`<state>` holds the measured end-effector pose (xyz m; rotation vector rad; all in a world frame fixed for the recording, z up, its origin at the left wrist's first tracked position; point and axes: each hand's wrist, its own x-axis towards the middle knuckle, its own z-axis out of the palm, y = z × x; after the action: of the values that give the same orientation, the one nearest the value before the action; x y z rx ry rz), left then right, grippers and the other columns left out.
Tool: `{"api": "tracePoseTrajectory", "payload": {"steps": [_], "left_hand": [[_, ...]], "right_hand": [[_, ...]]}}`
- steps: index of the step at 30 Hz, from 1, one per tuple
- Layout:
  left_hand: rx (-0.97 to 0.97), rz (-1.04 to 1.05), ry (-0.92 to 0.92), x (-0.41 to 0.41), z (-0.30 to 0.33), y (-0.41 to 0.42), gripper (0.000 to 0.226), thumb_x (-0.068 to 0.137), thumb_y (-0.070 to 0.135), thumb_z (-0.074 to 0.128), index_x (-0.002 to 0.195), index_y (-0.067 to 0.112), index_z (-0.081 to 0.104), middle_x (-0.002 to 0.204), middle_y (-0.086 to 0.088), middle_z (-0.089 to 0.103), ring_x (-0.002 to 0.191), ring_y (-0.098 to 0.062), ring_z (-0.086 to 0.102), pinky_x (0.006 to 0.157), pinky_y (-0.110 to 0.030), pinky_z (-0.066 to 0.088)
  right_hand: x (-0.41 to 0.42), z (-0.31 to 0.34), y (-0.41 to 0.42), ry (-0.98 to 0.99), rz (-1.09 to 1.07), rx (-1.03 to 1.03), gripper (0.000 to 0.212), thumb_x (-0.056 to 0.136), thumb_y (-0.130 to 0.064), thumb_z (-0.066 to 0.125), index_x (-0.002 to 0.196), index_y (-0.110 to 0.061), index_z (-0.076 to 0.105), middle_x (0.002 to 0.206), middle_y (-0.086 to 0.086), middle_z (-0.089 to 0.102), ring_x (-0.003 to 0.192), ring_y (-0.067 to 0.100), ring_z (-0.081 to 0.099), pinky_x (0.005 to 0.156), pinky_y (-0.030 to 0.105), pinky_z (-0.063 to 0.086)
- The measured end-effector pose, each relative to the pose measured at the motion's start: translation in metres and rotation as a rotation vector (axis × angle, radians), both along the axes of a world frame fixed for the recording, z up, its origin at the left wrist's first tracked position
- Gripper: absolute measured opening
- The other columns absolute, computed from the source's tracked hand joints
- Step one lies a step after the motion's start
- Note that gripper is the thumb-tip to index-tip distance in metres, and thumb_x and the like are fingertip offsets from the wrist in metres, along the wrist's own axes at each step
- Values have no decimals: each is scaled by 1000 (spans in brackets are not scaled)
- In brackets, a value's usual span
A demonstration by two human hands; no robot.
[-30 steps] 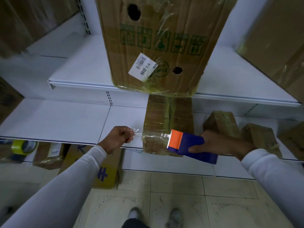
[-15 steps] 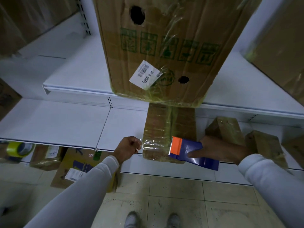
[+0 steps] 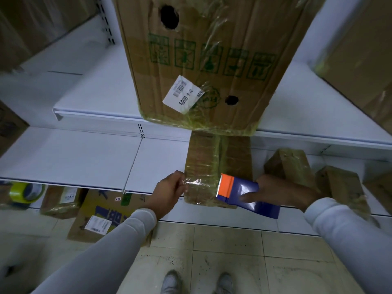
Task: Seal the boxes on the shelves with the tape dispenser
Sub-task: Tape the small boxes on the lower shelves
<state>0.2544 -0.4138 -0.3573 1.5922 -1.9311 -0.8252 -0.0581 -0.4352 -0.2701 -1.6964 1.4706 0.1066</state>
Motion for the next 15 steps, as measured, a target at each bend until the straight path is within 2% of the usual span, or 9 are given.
{"api": "tracePoseTrajectory", "payload": {"steps": [4,6,8,10,12,14,15], "left_hand": [[-7,-74,-101,5,-3,-7,16,93,24,56,90,29,41,76,9,57,66,-11,54,64,-28,49],[10,-76,-106,6,-2,-11,20,92,23,57,89,30,39,74,6,59,64,-14,54,63,-30,49],[24,-86,-146,4,2,-12,18,91,24,59,92,29,42,79,4,62,67,-18,57,65,-33,51],[-124,-92,-281,4,5,-12,25,87,31,65,107,23,52,100,0,64,81,-21,62,74,-34,54],[-318,-159,-403,0,8,-15,54,81,39,70,126,16,53,124,-4,59,104,-25,60,87,-35,51],[-388,-326,-426,-13,12,-20,74,83,48,65,143,13,40,148,-7,41,130,-26,44,105,-35,38],[-371,-423,-450,-23,12,-23,77,87,51,58,148,12,32,155,-9,29,140,-26,32,112,-35,29]], "right_hand": [[2,-2,-1,71,41,-11,45,76,-64,72,68,-23,57,49,-18,60,44,-5,55,40,6,32],[3,-2,-2,95,41,-23,46,75,-65,72,73,-21,61,53,-11,63,48,0,57,47,11,38],[2,-2,-1,89,40,-20,44,76,-65,72,75,-22,61,56,-12,64,52,1,59,52,14,40],[2,-1,1,79,45,-19,42,77,-64,71,76,-24,60,58,-12,64,56,3,60,54,15,41],[2,-2,2,79,47,-24,40,79,-63,70,77,-26,58,57,-14,64,56,3,59,54,16,40],[3,-2,1,84,58,-25,38,80,-63,69,76,-28,54,54,-22,62,54,0,56,54,15,38],[3,-2,1,79,61,-21,37,80,-63,69,77,-29,54,57,-20,63,58,1,57,56,17,40]]}}
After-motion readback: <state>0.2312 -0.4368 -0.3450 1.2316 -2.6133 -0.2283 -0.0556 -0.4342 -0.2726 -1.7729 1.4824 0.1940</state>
